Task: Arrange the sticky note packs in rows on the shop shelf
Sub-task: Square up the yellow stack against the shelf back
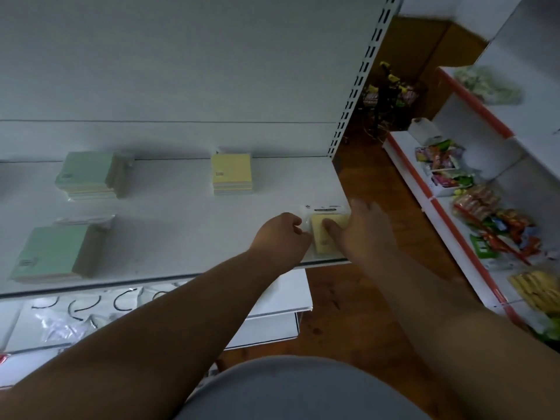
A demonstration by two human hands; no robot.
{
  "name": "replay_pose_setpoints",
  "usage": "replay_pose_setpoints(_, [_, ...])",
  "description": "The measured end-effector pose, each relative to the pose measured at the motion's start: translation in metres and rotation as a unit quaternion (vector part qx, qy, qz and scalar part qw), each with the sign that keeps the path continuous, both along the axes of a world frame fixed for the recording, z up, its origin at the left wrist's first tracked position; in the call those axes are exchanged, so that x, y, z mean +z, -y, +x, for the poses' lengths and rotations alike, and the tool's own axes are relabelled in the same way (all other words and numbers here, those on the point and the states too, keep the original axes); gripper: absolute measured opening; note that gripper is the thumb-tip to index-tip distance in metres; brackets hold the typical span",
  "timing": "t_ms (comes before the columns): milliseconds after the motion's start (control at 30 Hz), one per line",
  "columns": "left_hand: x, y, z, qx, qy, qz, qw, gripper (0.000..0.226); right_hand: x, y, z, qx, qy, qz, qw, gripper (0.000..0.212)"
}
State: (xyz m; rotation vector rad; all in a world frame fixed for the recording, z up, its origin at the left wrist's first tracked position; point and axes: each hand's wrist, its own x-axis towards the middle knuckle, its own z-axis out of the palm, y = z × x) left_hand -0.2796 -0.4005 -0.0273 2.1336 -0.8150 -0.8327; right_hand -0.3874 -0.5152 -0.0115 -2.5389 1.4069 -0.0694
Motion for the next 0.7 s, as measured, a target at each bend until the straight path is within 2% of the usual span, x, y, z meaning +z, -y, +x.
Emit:
replay_pose_setpoints(133, [0.004,0.015,-0.017,0.025,0.017,0.043,0.999,0.047,-0.008,0.005,-0.002,-0.031,0.057,0.120,0.991,0.051])
replay_pose_setpoints(233, [0.003,0.013,-0.016,0.068,0.036,0.058,0.995,0.017,-0.011,0.002,0.005,-0.039,0.128,0.170,0.976,0.039])
replay_pose_setpoints(300, [0.002,0.002,-0.011,0.101,0.042,0.046,0.993,0.024,-0.013,-0.005,0.011,-0.032,0.178,0.204,0.962,0.034])
replay_pose_setpoints(367, [0.003,-0.015,-0.005,0.136,0.048,0.014,0.989,0.003,-0.015,-0.016,0.021,0.000,0.216,0.223,0.951,0.027])
replay_pose_setpoints(500, [-0.001,-0.052,0.004,0.219,0.101,-0.077,0.967,0.035,-0.017,-0.053,0.043,0.051,0.297,0.252,0.920,0.040])
replay_pose_setpoints(600, [-0.005,-0.078,0.012,0.244,0.140,-0.138,0.950,0.036,-0.017,-0.086,0.050,0.092,0.346,0.223,0.907,0.047])
replay_pose_setpoints(700, [-0.012,-0.094,0.022,0.239,0.128,-0.152,0.951,0.037,-0.029,-0.107,0.052,0.110,0.369,0.170,0.907,0.046])
